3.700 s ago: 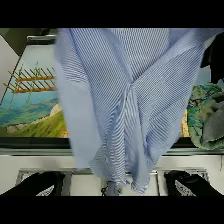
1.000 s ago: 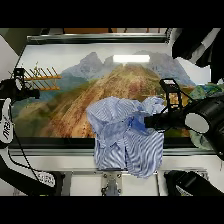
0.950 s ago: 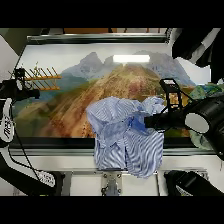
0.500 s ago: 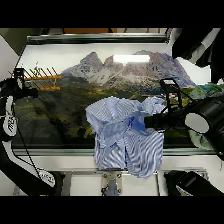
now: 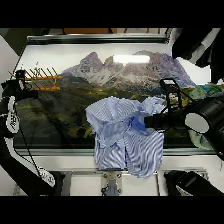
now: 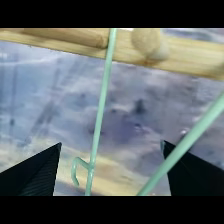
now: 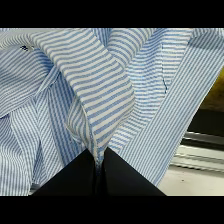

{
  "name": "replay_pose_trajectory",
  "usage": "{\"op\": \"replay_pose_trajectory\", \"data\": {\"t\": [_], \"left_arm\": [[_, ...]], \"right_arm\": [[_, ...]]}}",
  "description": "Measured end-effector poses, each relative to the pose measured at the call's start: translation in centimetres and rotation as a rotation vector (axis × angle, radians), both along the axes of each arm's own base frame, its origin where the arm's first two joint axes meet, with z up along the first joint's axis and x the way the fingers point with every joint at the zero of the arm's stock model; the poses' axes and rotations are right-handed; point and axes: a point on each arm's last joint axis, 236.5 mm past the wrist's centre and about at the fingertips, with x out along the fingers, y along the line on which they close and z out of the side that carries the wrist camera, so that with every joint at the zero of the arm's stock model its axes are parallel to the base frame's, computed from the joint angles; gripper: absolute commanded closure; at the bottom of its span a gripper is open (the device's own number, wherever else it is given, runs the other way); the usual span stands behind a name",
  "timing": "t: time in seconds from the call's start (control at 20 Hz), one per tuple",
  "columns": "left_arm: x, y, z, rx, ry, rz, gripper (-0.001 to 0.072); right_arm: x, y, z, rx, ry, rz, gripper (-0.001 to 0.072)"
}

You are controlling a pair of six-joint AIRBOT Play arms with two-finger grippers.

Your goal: Fold the clothes and pants, and hang the long-sleeved shirts on hangers.

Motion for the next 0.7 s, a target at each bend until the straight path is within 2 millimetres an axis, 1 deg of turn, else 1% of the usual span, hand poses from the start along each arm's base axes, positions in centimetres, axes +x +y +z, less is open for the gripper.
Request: {"op": "replay_pose_trajectory", "data": {"t": [0.05, 0.1, 0.15, 0.25, 0.3, 0.4, 0.45, 0.7], "left_arm": [[-0.05, 0.00, -0.11, -0.001, 0.003, 0.001, 0.0037], [-0.09, -0.02, -0.18, -0.002, 0.005, 0.002, 0.0196], [-0.13, -0.05, -0.30, -0.004, 0.008, 0.003, 0.0274], [-0.32, -0.02, -0.44, -0.005, 0.016, 0.005, 0.0306], [-0.42, 0.02, -0.47, -0.004, 0.020, 0.006, 0.0490], [-0.58, 0.21, -0.55, 0.008, 0.032, -0.003, 0.0599], [-0.74, 0.16, -0.65, 0.001, 0.036, 0.002, 0.0687], [-0.72, -0.12, -0.59, -0.009, 0.033, 0.009, 0.0693]], "right_arm": [[0.00, 0.00, 0.00, 0.000, 0.000, 0.000, 0.0695], [0.00, 0.00, 0.00, 0.000, 0.000, 0.000, 0.0695], [0.00, -0.01, 0.00, 0.000, 0.000, 0.000, 0.0695], [0.00, -0.01, 0.00, 0.000, 0.000, 0.000, 0.0695], [0.00, -0.01, 0.00, 0.000, 0.000, 0.000, 0.0695], [0.00, 0.00, 0.00, 0.000, 0.000, 0.000, 0.0695], [0.00, -0.01, -0.01, -0.001, 0.000, 0.000, 0.0695], [0.00, 0.00, 0.00, 0.000, 0.000, 0.000, 0.0695]]}}
